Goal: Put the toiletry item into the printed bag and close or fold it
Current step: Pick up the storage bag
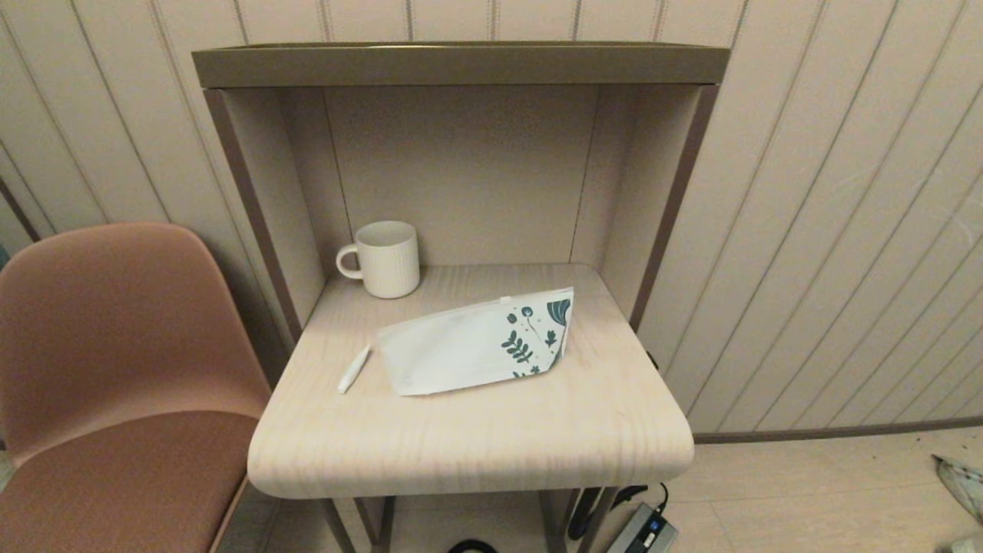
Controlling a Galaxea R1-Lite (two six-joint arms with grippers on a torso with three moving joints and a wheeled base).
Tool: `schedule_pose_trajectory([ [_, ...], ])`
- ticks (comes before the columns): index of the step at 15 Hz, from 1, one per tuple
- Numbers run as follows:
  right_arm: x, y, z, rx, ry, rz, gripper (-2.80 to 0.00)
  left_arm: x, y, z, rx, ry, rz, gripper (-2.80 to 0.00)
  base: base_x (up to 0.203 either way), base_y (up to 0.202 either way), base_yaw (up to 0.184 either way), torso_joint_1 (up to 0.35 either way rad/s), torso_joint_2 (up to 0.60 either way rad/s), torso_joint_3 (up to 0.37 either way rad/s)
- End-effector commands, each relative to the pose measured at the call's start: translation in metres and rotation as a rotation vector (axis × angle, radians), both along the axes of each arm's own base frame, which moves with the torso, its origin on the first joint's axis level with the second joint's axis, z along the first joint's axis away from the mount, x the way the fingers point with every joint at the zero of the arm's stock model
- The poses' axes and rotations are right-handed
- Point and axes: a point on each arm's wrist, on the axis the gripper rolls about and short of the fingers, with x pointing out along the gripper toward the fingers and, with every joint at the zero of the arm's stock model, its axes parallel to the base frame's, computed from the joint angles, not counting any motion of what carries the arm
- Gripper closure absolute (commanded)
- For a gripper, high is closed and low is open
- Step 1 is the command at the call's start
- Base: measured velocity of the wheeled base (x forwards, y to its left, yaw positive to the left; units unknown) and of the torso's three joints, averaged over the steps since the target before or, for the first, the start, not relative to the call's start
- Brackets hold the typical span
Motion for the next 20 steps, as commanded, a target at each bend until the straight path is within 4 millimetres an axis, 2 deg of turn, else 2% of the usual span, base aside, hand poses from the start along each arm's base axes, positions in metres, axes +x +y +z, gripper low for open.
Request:
schedule_pose_trajectory([
  [1,-0.017,0.001,0.054,0.0,-0.048,0.045,0.0,0.0,0.0,0.0,-0.001,0.0,0.0,0.0,0.0,0.0,0.0,0.0,0.0,0.0],
  [2,-0.013,0.001,0.075,0.016,-0.02,0.076,0.0,0.0,0.0,0.0,-0.001,0.0,0.0,0.0,0.0,0.0,0.0,0.0,0.0,0.0],
  [4,0.014,0.0,0.121,0.089,0.091,0.202,0.0,0.0,0.0,0.0,-0.001,0.001,-0.001,0.0,0.0,0.0,0.0,0.0,0.0,0.0],
  [6,0.06,0.009,0.153,0.145,0.246,0.37,0.0,0.0,0.0,0.0,-0.001,0.0,-0.001,0.0,0.0,0.0,0.0,0.0,0.0,0.0],
  [8,0.11,0.03,0.167,0.169,0.404,0.474,0.0,0.0,0.0,0.0,-0.001,0.0,-0.001,0.0,0.0,0.0,0.0,0.0,0.0,0.0],
  [10,0.158,0.048,0.166,0.189,0.544,0.543,0.0,0.0,0.0,0.0,-0.001,0.0,0.0,0.0,0.0,0.0,0.0,0.0,0.0,0.0],
  [11,0.179,0.05,0.164,0.204,0.594,0.582,0.0,0.0,0.0,0.0,-0.001,0.0,0.0,0.0,0.0,0.0,0.0,0.0,0.0,0.0],
  [12,0.201,0.044,0.16,0.231,0.635,0.61,-2.8,0.0,0.0,0.0,-0.001,0.0,0.0,0.0,0.0,0.0,0.0,0.0,0.0,0.0],
  [15,0.254,0.02,0.14,0.255,0.703,0.655,-2.8,0.0,0.0,0.0,0.001,0.0,0.0,0.0,0.0,0.0,0.0,0.0,0.0,0.0],
  [17,0.276,0.017,0.128,0.232,0.713,0.676,-2.8,0.0,0.0,0.0,0.001,0.0,0.0,0.0,0.0,0.0,0.0,0.0,0.0,0.0],
  [20,0.308,0.022,0.109,0.191,0.634,0.722,-2.8,0.0,0.0,0.0,0.002,-0.001,0.0,0.0,0.0,0.0,0.0,0.0,0.0,0.0],
])
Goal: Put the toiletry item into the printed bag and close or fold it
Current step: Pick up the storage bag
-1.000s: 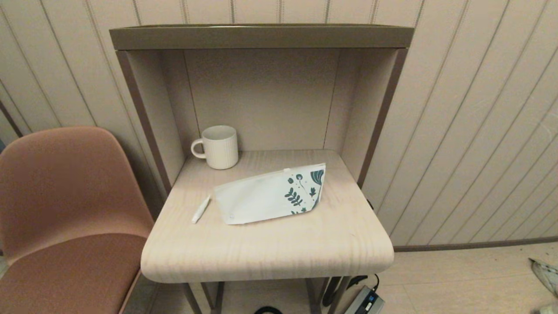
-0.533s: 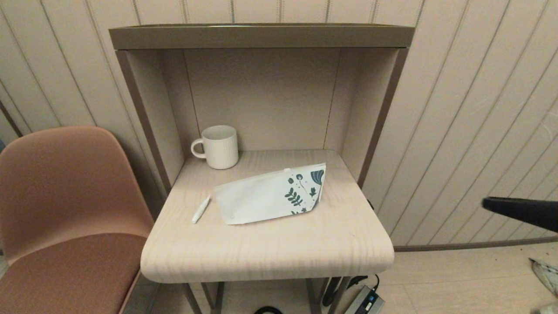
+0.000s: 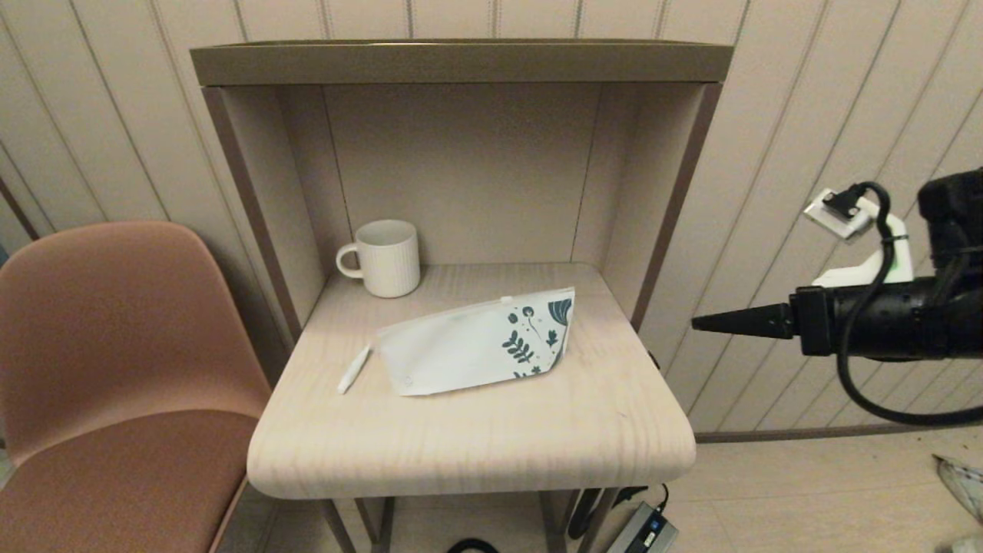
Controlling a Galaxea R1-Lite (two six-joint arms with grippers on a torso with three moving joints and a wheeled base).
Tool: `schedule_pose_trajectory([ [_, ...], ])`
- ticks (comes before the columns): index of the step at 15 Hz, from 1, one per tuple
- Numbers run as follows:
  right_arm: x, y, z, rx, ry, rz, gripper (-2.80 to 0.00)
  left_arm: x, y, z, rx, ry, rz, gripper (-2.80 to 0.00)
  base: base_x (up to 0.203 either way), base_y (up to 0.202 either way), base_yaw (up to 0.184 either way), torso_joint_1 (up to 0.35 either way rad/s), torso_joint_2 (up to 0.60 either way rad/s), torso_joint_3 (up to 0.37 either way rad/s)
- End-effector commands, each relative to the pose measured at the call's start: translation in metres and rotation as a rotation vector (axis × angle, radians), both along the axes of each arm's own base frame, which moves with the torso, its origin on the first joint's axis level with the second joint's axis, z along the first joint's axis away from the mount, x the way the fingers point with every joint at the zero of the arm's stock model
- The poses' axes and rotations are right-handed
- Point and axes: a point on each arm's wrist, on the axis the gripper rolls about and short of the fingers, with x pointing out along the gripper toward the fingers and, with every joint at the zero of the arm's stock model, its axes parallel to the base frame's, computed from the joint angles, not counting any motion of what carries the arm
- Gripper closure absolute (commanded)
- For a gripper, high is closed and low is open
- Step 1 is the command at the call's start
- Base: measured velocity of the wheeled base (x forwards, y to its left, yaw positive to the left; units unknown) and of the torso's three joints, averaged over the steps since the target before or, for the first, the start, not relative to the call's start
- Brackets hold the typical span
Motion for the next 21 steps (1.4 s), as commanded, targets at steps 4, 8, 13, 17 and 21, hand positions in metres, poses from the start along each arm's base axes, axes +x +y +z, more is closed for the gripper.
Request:
schedule_pose_trajectory([
  [4,0.038,0.024,-0.028,0.065,-0.135,0.208,-2.8,0.0,0.0,0.0,-0.001,0.0,-0.001,0.0,0.0,0.0,0.0,0.0,0.0,0.0],
  [8,0.03,0.044,-0.027,0.036,-0.193,0.307,-2.8,0.0,0.0,0.0,0.0,-0.002,-0.001,0.0,0.0,0.0,0.0,0.0,0.0,0.0],
  [13,0.052,0.058,-0.048,-0.026,-0.212,0.348,-2.8,0.0,0.0,0.0,0.0,0.0,-0.001,0.0,0.0,0.0,0.0,0.0,0.0,0.0],
  [17,0.08,0.063,-0.062,-0.062,-0.277,0.267,-2.8,0.0,0.0,0.0,0.0,-0.001,-0.001,0.0,0.0,0.0,0.0,0.0,0.0,0.0],
  [21,0.096,0.074,-0.066,-0.059,-0.281,0.274,-2.8,0.0,0.0,0.0,0.0,-0.002,0.001,0.0,0.0,0.0,0.0,0.0,0.0,0.0],
])
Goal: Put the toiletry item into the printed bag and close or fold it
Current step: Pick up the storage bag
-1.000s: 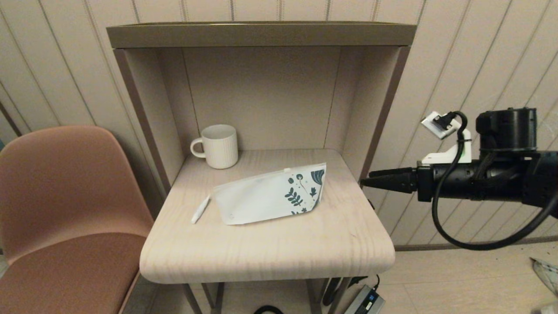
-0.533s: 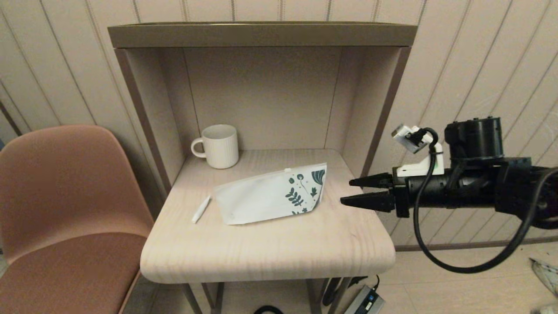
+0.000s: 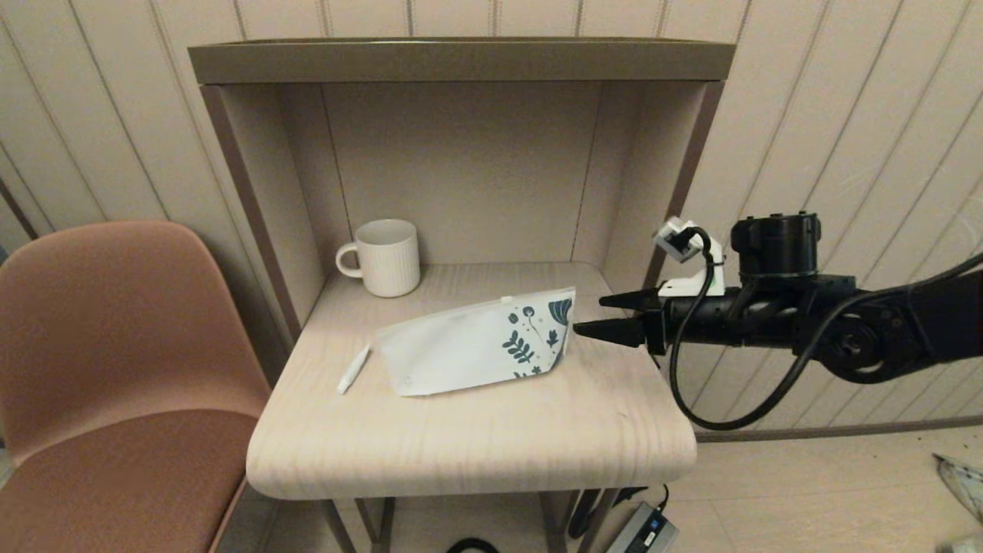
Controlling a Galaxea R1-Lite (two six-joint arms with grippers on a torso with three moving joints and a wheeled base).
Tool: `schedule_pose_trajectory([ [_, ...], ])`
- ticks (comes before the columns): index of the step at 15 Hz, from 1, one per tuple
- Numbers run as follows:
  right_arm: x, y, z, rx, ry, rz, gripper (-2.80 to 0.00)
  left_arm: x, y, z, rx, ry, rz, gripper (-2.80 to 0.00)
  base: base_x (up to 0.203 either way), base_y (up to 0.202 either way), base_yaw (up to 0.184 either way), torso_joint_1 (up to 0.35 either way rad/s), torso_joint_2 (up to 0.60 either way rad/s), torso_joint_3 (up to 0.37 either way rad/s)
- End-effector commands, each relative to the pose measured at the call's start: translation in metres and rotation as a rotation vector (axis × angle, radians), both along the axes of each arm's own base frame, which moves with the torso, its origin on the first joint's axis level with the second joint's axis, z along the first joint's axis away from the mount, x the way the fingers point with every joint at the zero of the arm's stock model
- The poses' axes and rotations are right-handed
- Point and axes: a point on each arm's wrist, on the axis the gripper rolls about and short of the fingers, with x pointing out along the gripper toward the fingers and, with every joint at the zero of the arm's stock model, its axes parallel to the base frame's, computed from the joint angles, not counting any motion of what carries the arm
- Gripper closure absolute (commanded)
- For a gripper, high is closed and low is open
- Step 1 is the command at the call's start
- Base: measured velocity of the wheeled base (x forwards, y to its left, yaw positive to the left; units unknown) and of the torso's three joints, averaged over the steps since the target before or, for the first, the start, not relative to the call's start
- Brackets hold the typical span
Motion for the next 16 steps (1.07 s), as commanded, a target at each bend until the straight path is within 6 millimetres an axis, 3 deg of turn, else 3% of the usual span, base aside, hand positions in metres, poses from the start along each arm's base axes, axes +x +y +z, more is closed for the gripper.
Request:
schedule_pose_trajectory([
  [1,0.005,0.01,-0.007,-0.002,0.012,0.03,-2.8,0.0,0.0,0.0,-0.001,0.0,-0.001,0.0,0.0,0.0,0.0,0.0,0.0,0.0],
  [8,-0.004,0.045,-0.006,0.01,0.006,0.155,-2.8,0.0,0.0,0.0,-0.001,-0.001,0.0,0.0,0.0,0.0,0.0,0.0,0.0,0.0],
  [16,-0.022,0.041,-0.006,0.035,0.02,0.253,-2.8,0.0,0.0,0.0,-0.001,-0.001,0.001,0.0,0.0,0.0,0.0,0.0,0.0,0.0],
])
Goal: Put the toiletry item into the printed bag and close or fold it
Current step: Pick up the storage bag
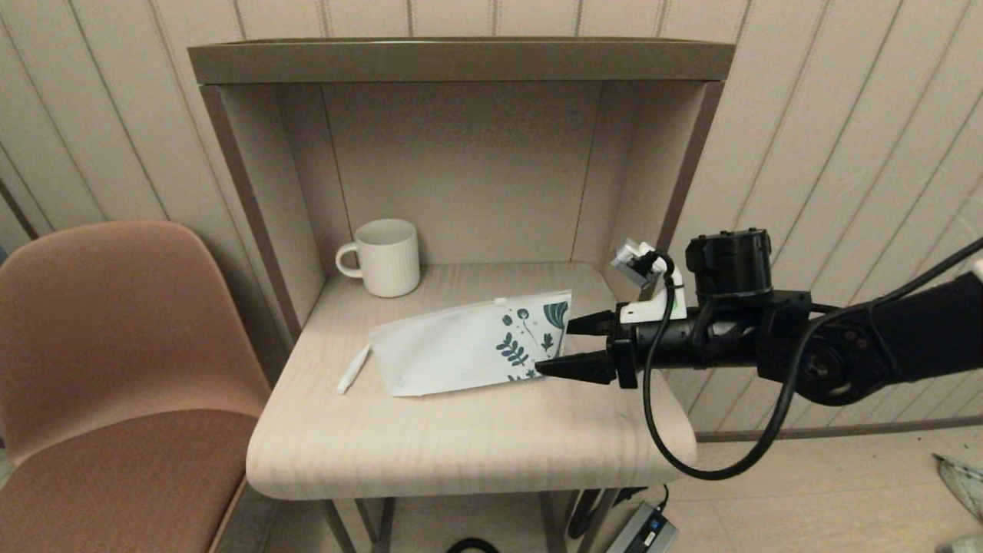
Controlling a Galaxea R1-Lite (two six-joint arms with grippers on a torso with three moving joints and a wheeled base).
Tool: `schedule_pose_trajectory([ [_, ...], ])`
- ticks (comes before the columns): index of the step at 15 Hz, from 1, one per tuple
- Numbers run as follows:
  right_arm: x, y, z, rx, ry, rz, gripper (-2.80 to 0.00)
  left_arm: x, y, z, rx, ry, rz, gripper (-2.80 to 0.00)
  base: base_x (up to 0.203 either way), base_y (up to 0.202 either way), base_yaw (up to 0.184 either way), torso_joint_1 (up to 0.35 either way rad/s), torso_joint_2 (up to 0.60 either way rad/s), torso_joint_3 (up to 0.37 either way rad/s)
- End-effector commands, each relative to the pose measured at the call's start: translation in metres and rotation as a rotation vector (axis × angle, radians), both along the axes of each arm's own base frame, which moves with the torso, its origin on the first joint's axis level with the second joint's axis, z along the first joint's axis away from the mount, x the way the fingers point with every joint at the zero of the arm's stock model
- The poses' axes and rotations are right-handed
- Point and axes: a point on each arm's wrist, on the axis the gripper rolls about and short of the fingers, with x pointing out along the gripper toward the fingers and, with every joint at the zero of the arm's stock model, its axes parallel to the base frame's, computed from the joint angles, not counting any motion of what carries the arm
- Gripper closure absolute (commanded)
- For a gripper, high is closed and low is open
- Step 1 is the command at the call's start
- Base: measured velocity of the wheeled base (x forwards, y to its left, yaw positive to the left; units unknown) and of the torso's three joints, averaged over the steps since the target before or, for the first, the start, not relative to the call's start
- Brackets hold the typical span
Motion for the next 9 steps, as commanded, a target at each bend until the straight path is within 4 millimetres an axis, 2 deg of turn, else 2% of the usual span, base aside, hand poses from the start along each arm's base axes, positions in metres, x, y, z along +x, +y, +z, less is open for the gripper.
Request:
schedule_pose_trajectory([
  [1,-0.004,-0.002,0.005,0.012,-0.012,0.021,-2.8,0.0,0.0,0.0,-0.001,-0.001,-0.001,0.0,0.0,0.0,0.0,0.0,0.0,0.0],
  [4,0.0,0.0,0.004,0.011,-0.019,0.021,-2.8,0.0,0.0,0.0,0.0,0.0,-0.001,0.0,0.0,0.0,0.0,0.0,0.0,0.0],
  [9,0.028,0.01,-0.008,0.011,-0.014,0.025,-2.8,0.0,0.0,0.0,0.0,-0.001,-0.001,0.0,0.0,0.0,0.0,0.0,0.0,0.0],
])
